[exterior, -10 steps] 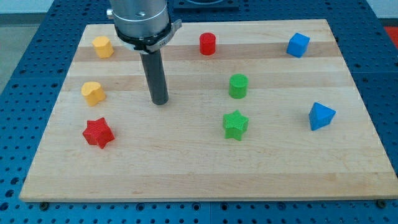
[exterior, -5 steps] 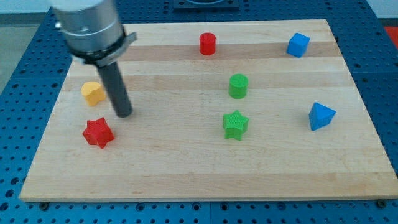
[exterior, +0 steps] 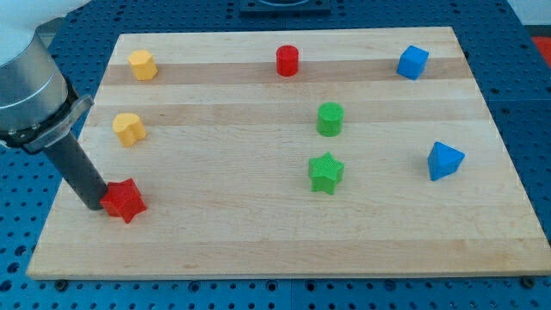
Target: Move the red star towards the bottom left
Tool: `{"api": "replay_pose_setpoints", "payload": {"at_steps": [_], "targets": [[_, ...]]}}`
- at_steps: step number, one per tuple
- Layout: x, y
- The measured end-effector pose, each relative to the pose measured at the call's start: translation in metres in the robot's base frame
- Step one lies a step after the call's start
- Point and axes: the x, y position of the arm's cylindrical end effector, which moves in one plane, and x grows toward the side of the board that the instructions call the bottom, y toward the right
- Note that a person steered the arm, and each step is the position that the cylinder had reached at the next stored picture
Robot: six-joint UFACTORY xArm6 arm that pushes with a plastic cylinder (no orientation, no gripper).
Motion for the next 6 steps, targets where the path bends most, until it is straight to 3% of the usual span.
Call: {"api": "replay_pose_setpoints", "payload": {"at_steps": [1, 2, 4, 6], "targets": [[-0.045, 0.006], [-0.056, 0.044], [0.019, 0.054], [0.028, 0.054]]}}
